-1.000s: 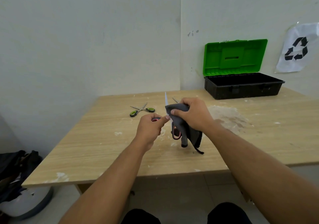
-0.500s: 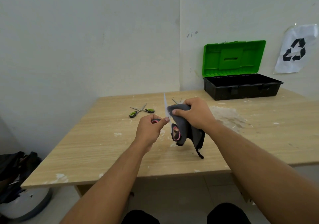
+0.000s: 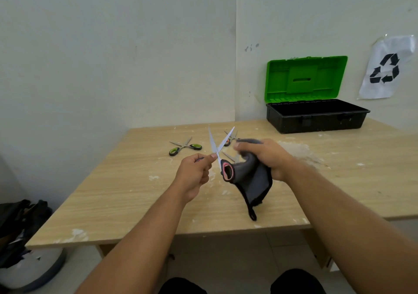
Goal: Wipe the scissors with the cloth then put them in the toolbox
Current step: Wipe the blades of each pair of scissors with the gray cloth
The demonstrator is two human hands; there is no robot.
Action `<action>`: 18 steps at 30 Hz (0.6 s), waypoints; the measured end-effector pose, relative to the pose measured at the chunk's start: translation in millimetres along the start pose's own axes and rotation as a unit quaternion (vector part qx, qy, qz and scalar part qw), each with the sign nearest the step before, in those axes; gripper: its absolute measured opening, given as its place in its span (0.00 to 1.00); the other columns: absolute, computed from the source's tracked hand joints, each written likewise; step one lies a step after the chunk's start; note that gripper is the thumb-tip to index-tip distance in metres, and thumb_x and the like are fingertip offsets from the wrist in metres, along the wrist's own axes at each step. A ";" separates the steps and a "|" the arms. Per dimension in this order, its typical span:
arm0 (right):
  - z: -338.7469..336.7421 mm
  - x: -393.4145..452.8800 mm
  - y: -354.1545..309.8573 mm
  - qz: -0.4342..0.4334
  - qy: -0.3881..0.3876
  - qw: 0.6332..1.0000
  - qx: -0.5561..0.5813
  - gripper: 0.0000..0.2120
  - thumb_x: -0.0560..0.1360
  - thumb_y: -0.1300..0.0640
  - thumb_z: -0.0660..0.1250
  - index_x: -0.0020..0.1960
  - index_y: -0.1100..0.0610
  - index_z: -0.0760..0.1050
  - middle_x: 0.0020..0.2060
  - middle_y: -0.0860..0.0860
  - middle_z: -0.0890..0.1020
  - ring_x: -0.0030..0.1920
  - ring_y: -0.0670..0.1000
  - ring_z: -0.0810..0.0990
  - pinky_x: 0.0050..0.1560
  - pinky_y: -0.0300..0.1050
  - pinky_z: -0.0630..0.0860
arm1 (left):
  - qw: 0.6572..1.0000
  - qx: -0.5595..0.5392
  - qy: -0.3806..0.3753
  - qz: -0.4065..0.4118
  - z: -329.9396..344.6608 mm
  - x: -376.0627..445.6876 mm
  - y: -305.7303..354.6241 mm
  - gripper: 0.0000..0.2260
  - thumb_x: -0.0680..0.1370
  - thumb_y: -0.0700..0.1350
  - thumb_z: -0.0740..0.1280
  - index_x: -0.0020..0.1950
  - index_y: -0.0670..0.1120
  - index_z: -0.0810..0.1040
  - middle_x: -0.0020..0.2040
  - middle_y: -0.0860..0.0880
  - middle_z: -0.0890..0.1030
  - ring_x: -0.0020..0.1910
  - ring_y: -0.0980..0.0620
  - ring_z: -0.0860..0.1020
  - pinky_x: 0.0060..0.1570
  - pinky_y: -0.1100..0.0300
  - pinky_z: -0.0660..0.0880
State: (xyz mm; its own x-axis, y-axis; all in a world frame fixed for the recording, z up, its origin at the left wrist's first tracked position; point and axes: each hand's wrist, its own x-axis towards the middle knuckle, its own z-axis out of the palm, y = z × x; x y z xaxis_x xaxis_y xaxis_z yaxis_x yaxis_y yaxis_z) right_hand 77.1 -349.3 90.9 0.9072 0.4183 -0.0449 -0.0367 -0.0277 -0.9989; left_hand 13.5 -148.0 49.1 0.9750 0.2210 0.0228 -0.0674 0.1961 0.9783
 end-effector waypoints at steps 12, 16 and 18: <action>12.6 -3.4 -2.5 0.048 -0.008 0.996 -0.074 0.06 0.63 0.62 0.79 0.40 0.55 0.87 0.36 0.56 0.86 0.33 0.51 0.84 0.32 0.41 0.78 | 0.994 0.109 0.020 0.021 -0.8 -1.1 1.7 0.10 0.77 0.50 0.72 0.50 0.46 0.75 0.42 0.48 0.77 0.30 0.53 0.69 0.32 0.60 0.67; 13.7 -5.5 -2.3 0.032 -0.003 0.998 -0.045 0.04 0.64 0.62 0.79 0.33 0.56 0.85 0.31 0.55 0.83 0.29 0.51 0.82 0.29 0.41 0.77 | 0.922 0.339 0.029 0.183 -6.6 -9.2 -5.1 0.29 0.69 0.58 0.73 0.66 0.56 0.64 0.59 0.54 0.71 0.51 0.57 0.76 0.46 0.65 0.71; 15.7 -6.3 -1.2 0.027 0.000 0.999 -0.025 0.05 0.65 0.63 0.78 0.32 0.56 0.85 0.31 0.55 0.83 0.30 0.51 0.82 0.30 0.42 0.77 | 0.847 0.447 0.029 0.288 -3.1 -12.6 -11.3 0.33 0.69 0.58 0.74 0.68 0.55 0.62 0.62 0.54 0.67 0.55 0.57 0.73 0.52 0.65 0.71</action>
State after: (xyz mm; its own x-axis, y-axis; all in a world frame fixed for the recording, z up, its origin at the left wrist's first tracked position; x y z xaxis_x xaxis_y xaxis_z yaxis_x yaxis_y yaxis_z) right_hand 64.9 -337.6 92.2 0.9044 0.4148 -0.0995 -0.0653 -0.0960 -0.9932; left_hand 1.3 -150.0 37.2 0.8215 0.0862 0.5637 -0.3150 -0.7553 0.5747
